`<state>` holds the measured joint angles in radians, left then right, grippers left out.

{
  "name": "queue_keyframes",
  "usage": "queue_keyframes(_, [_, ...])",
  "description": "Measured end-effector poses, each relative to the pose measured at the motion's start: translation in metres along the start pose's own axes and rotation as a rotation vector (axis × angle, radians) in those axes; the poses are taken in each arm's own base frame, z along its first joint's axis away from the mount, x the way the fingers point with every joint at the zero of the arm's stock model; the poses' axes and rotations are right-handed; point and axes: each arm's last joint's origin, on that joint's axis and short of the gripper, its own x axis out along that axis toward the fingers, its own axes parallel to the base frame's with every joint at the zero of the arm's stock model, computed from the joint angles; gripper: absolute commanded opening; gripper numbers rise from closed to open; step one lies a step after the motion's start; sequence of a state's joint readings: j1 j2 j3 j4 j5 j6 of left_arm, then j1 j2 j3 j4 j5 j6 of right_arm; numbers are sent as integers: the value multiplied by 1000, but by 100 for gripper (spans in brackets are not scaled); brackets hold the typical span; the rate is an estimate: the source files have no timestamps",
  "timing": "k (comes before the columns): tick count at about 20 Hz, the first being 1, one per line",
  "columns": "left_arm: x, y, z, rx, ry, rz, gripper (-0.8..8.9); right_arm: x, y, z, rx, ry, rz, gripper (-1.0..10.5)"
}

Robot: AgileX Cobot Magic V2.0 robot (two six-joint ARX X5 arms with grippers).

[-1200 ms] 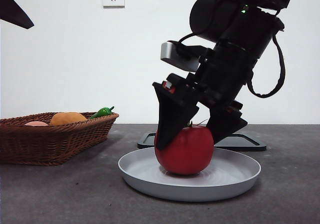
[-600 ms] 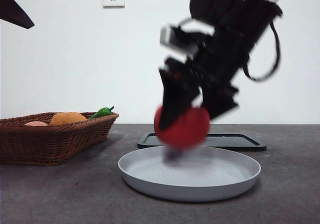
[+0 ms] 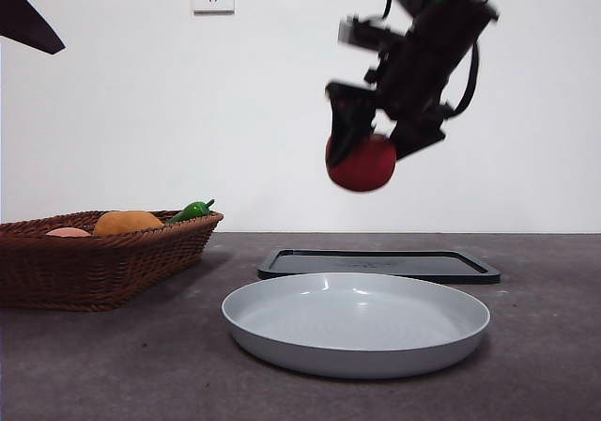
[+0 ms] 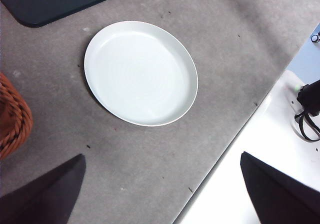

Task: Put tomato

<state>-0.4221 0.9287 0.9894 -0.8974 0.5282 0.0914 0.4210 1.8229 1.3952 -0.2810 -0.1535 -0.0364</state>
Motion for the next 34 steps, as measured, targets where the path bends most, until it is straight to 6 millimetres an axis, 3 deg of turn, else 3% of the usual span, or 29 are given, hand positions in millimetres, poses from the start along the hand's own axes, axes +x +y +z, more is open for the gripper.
queue_keyframes(6, [0, 0, 0, 0, 1, 0, 495, 54, -28, -12, 43, 84, -27, 190])
queue_keyframes(9, [0, 0, 0, 0, 0, 0, 495, 71, -38, -25, 64, 129, -38, 190])
queue_keyframes(13, [0, 0, 0, 0, 1, 0, 495, 74, -42, -27, 70, 137, -41, 225])
queue_keyframes(19, [0, 0, 0, -1, 2, 0, 495, 73, -41, -29, 75, 159, -39, 599])
queue_keyframes(24, [0, 0, 0, -2, 3, 0, 495, 72, -41, -32, 99, 193, -39, 606])
queue_keyframes(26, [0, 0, 0, -2, 3, 0, 495, 54, -38, -23, 104, 191, -40, 606])
queue_keyframes(29, [0, 0, 0, -2, 3, 0, 495, -2, -29, 5, 95, 129, -42, 605])
queue_keyframes(32, [0, 0, 0, -2, 3, 0, 495, -58, -16, 18, 98, 114, 35, 604])
queue_keyframes(34, [0, 0, 0, -2, 3, 0, 495, -107, -5, 26, 89, 70, 67, 599])
